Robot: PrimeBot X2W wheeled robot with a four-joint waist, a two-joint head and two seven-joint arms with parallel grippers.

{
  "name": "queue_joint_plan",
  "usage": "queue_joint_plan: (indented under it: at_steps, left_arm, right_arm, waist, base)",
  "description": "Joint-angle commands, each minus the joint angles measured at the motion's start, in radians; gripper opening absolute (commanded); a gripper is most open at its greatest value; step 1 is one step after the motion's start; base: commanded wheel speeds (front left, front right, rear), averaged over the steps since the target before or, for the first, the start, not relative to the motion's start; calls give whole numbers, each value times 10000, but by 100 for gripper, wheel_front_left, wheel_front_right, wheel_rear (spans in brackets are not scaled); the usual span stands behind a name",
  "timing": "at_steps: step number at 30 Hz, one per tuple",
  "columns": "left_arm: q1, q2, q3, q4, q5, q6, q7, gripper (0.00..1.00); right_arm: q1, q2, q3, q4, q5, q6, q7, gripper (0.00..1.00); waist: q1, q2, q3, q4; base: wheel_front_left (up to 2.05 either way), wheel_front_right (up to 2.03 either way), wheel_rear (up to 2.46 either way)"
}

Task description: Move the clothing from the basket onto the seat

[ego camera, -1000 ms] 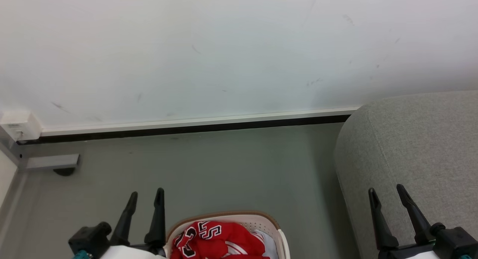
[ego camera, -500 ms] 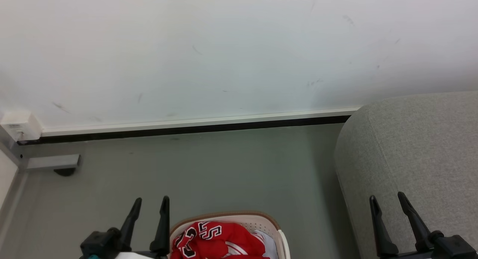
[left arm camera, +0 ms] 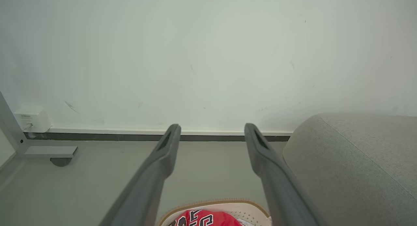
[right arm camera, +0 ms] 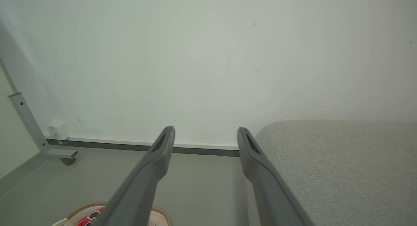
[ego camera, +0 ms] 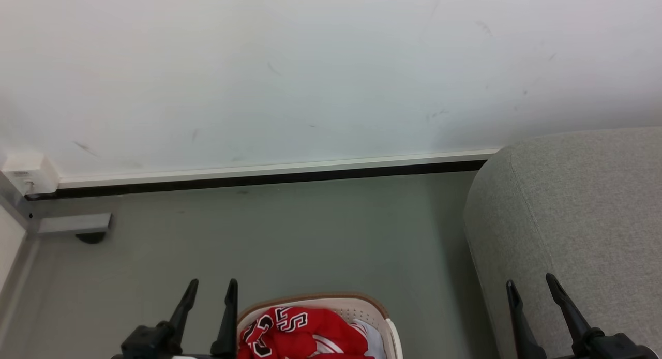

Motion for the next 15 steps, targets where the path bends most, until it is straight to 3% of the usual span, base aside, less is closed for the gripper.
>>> queue_joint_plan:
  at_steps: [1,15]
  left_arm:
    - [70,78,2,-6,223,-14,-64,100]
    - [104,76,-21,103,49,-50,-84,100]
  right_arm:
    - [138,-16,11,32,-108,-20,-74,100]
    - [62,-46,92,128,-27,-21,-94,100]
  waist:
    - [0,0,-6,-2]
    - [0,0,27,-39]
  base:
    - [0,0,0]
    - [0,0,0]
